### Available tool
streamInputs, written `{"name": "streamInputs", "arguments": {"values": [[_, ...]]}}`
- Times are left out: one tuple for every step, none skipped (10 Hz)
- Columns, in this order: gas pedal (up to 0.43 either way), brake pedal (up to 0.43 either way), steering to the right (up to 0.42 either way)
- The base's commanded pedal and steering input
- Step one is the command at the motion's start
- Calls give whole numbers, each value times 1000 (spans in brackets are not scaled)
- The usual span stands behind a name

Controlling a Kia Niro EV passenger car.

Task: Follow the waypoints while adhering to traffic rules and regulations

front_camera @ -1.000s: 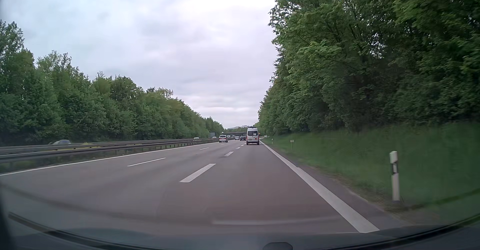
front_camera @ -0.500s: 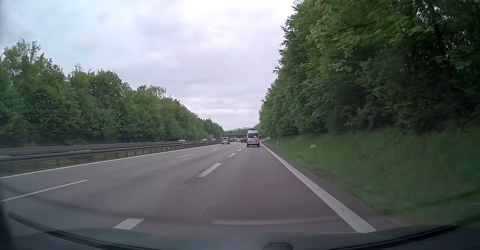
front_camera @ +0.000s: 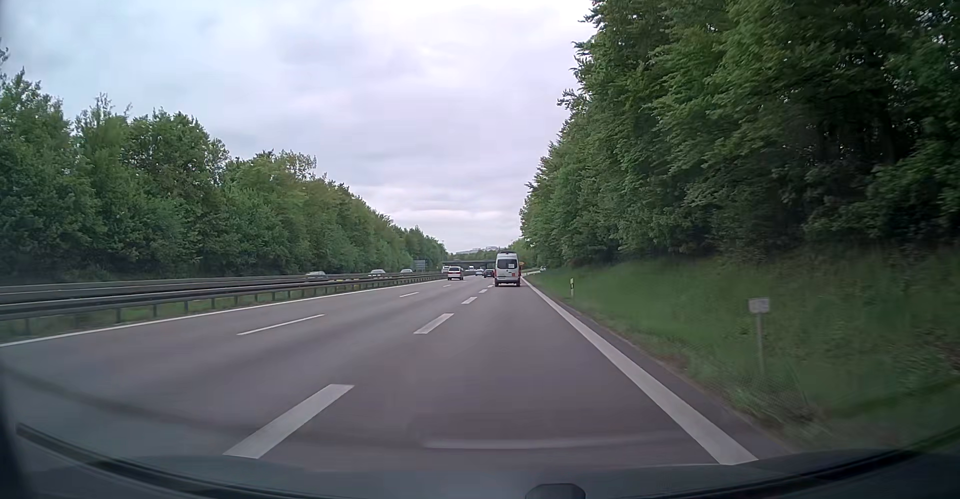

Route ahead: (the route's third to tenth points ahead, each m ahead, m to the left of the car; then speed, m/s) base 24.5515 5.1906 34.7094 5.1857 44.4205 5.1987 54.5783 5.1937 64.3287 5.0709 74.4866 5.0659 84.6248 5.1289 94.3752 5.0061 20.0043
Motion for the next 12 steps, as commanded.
{"name": "streamInputs", "arguments": {"values": [[169,0,-3],[169,0,-3],[169,0,-2],[169,0,-2],[169,0,-2],[169,0,-2],[169,0,-2],[169,0,-1],[169,0,-1],[169,0,-1],[169,0,-1],[169,0,-1]]}}
